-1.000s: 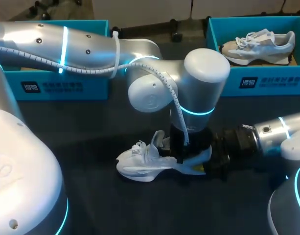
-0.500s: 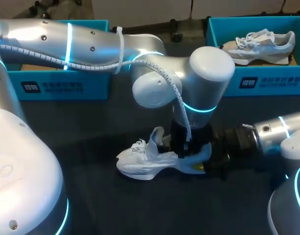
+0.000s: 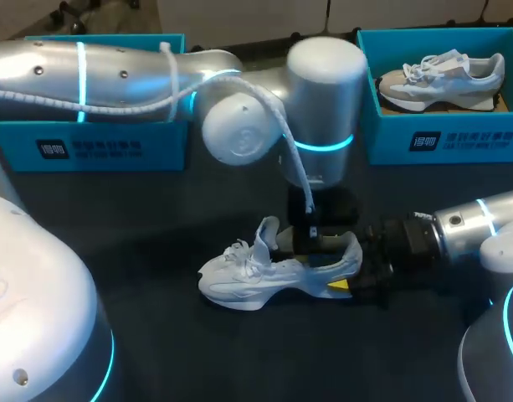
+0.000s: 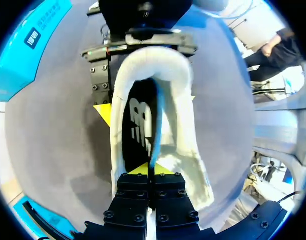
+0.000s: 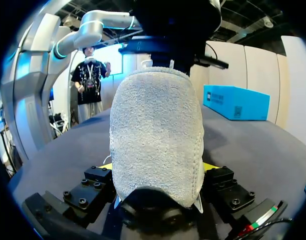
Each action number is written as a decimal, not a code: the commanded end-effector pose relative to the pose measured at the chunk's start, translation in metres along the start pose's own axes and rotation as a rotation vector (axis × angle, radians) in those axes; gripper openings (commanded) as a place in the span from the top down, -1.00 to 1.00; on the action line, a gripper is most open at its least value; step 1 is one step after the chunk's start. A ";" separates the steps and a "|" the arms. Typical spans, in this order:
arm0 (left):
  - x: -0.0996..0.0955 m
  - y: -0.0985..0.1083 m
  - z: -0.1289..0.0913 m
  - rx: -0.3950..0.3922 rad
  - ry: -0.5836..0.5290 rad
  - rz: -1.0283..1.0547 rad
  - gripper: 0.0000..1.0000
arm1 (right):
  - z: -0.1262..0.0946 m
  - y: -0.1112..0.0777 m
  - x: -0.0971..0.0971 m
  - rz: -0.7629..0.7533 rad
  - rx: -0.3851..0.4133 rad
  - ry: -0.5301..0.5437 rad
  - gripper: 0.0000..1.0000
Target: Take the shoe out of the shoebox, open the shoe tongue, remove and reinsert the insole, then place the shoe into the shoebox
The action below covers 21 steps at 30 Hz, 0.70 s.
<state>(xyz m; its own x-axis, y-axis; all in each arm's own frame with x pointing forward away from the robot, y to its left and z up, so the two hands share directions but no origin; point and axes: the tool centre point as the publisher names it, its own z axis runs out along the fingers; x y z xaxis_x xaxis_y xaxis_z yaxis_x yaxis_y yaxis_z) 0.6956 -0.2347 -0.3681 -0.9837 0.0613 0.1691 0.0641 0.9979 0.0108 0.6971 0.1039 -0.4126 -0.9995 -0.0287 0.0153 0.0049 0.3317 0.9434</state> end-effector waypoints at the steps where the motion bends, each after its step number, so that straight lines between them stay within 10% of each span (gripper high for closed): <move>1: 0.005 0.014 -0.012 0.130 0.012 0.017 1.00 | 0.002 0.002 0.002 0.000 0.004 -0.003 1.00; 21: 0.022 0.023 -0.046 0.286 -0.049 0.011 1.00 | 0.002 0.002 0.002 0.000 0.004 -0.003 1.00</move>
<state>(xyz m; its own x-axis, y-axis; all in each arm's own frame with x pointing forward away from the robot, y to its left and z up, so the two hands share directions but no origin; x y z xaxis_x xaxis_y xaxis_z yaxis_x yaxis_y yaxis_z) 0.6902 -0.2228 -0.3262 -0.9858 0.0743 0.1504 0.0439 0.9796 -0.1962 0.6960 0.1049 -0.4121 -0.9995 -0.0287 0.0148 0.0044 0.3323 0.9432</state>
